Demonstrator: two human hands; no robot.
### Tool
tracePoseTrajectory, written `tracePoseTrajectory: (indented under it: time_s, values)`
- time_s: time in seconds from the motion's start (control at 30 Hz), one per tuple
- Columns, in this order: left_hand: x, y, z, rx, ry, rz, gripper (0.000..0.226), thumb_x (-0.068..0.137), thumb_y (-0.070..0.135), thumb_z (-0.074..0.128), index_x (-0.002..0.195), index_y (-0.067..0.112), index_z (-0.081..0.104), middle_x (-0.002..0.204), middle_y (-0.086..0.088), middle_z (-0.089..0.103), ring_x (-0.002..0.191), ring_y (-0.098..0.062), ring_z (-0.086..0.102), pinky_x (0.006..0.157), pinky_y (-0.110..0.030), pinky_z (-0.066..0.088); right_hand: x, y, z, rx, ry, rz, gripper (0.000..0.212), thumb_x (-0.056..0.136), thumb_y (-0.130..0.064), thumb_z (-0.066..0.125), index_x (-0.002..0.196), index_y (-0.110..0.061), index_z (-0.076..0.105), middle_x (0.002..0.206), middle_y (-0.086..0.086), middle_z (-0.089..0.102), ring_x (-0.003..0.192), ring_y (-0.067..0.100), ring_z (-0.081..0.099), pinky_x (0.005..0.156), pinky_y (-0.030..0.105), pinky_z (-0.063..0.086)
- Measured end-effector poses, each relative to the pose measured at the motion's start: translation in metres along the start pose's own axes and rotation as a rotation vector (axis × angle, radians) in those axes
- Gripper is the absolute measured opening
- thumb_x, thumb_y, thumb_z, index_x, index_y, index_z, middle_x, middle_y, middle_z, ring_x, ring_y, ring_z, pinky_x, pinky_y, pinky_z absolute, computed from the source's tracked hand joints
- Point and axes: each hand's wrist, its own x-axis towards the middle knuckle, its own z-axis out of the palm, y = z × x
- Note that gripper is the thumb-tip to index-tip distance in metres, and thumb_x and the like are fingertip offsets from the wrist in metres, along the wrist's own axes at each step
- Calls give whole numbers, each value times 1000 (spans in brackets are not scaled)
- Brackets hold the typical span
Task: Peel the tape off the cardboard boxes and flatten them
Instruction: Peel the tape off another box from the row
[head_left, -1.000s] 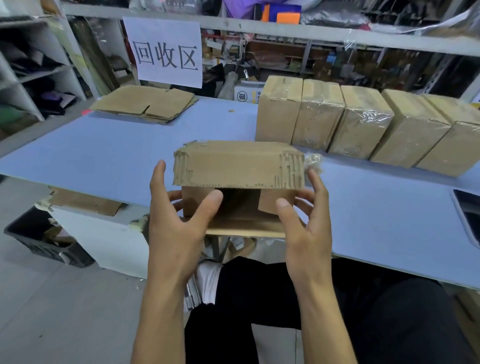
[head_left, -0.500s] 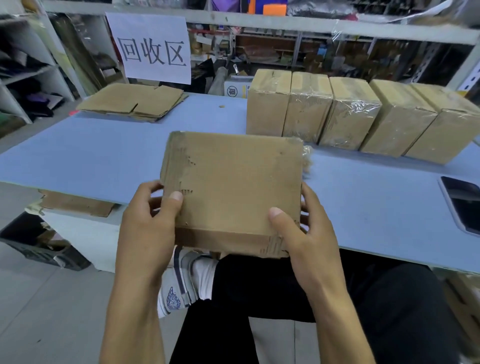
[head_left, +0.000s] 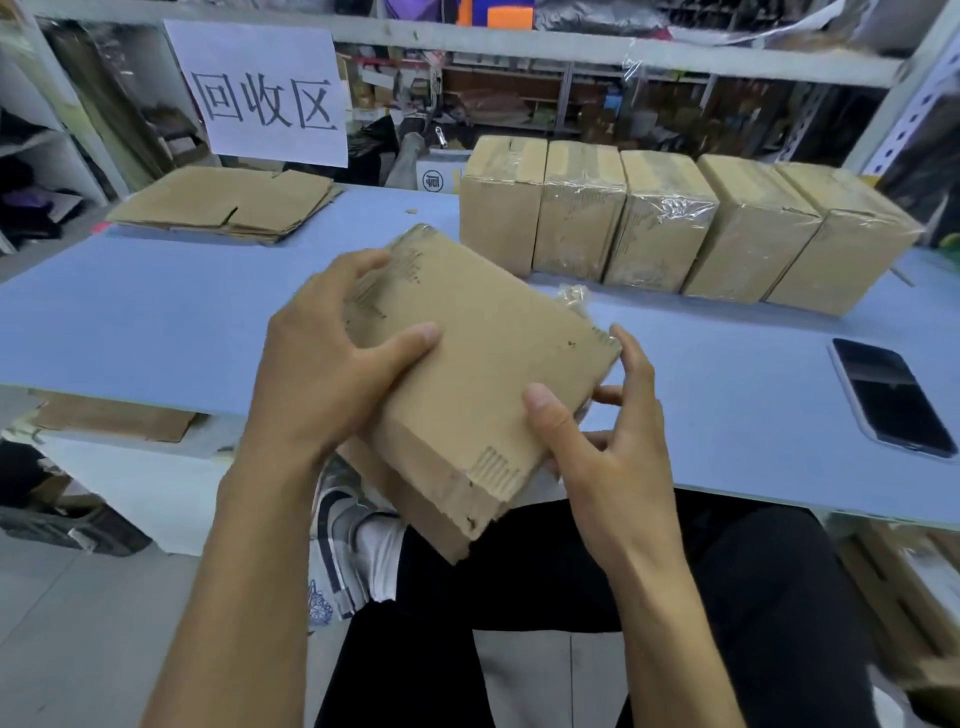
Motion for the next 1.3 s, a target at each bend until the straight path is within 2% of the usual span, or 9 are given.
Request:
tracePoseTrajectory:
  time_s: [0.1, 0.17, 0.27, 0.37, 0.5, 0.7, 0.93, 1.13, 1.3]
  values:
    - [36, -1, 13, 56, -222, 90, 48, 69, 52, 77, 116, 44, 66, 140, 9, 54, 131, -7, 43, 111, -30, 34, 5, 8, -6, 36, -19, 20, 71, 73, -63, 68, 137, -54, 39, 129, -30, 42, 89, -2, 67, 73, 16, 50]
    - [51, 0, 25, 198, -261, 132, 34, 76, 51, 74, 109, 43, 70, 150, -3, 45, 144, -19, 28, 114, -34, 24, 9, 13, -8, 16, -12, 21, 54, 82, -46, 75, 127, -49, 46, 120, -34, 55, 91, -3, 66, 71, 15, 48]
    - [49, 13, 42, 310, -282, 277, 19, 83, 42, 69, 99, 36, 76, 131, 2, 59, 131, -23, 42, 112, -38, 33, 14, 21, -4, 2, 43, 39, 38, 82, -36, 79, 109, -40, 53, 96, -48, 57, 85, -3, 67, 66, 9, 46]
    - [28, 28, 50, 299, -402, 345, 33, 75, 44, 56, 95, 30, 77, 110, 4, 68, 111, -17, 57, 97, -30, 37, 15, 23, 2, 12, 64, 48, 36, 79, -35, 83, 101, -34, 55, 87, -47, 58, 77, -4, 65, 63, 6, 44]
    - [19, 27, 48, 237, -305, 343, 4, 84, 27, 73, 88, 28, 75, 101, 3, 68, 100, -17, 59, 91, -33, 40, 12, 23, 8, -1, 92, 55, 38, 76, -39, 85, 97, -35, 53, 89, -42, 60, 78, -5, 64, 62, 6, 44]
    - [12, 18, 54, 256, -252, 401, 4, 79, 23, 67, 77, 24, 71, 91, 3, 67, 90, -16, 59, 82, -27, 38, 10, 24, 14, -10, 136, 63, 41, 73, -40, 87, 96, -35, 53, 82, -11, 69, 77, 0, 66, 63, 9, 46]
    - [7, 14, 58, 267, -200, 426, 7, 83, 8, 70, 78, 14, 69, 91, -1, 60, 93, -21, 54, 78, -9, 30, 10, 26, 18, 2, 159, 44, 42, 72, -38, 88, 95, -34, 53, 86, -10, 69, 76, -1, 66, 62, 8, 46]
    - [5, 10, 64, 312, -201, 477, 8, 82, 16, 57, 79, 13, 64, 91, -2, 56, 94, -21, 49, 77, -19, 27, 12, 26, 13, -40, 132, 21, 42, 71, -37, 89, 94, -34, 54, 88, -12, 69, 75, 1, 66, 64, 11, 47]
    - [8, 8, 58, 295, -226, 483, 5, 89, 13, 66, 86, 15, 62, 96, -1, 55, 92, -15, 50, 77, -22, 36, 13, 26, 13, -50, 130, 0, 42, 72, -39, 87, 96, -33, 54, 94, -17, 67, 76, 3, 66, 64, 12, 48]
